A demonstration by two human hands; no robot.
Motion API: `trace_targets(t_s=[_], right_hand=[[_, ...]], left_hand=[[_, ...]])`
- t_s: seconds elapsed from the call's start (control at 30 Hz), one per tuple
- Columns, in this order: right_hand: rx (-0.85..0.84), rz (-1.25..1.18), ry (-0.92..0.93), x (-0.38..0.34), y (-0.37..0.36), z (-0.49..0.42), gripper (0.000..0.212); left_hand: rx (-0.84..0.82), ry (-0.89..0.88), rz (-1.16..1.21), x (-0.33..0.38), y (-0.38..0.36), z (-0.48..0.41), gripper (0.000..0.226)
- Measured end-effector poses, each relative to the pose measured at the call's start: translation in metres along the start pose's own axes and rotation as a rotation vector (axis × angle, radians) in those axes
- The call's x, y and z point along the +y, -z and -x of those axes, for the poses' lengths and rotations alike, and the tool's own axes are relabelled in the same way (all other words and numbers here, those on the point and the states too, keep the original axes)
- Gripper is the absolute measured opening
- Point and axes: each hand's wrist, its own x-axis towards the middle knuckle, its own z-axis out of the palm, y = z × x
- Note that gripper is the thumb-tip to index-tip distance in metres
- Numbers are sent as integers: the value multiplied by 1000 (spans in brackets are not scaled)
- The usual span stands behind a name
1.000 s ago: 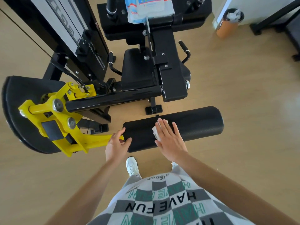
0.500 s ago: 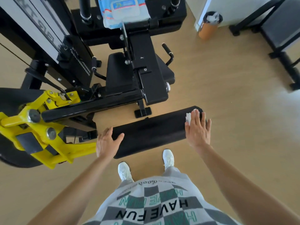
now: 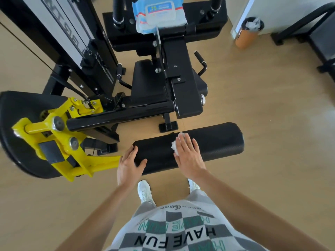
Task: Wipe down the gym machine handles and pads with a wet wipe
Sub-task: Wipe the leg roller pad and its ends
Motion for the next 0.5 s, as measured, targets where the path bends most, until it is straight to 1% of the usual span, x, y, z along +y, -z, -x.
trace_targets(t_s=[0.2,0.3,0.4,0.5], right_hand=[[-86,68,264,-53,0,-18,67],[-124,108,363,-74,-6,-21,69],[-130,159,398,-81,-13,-17,71],[-97,174,357,-66,-11,-7,72]], left_hand=[[53,-66,54,-11,-1,19,53],[89,-99,73,-14,-2,27,48],[105,-99,75,-14,-2,31,46],[135,-51,74,-11,1,31,41]])
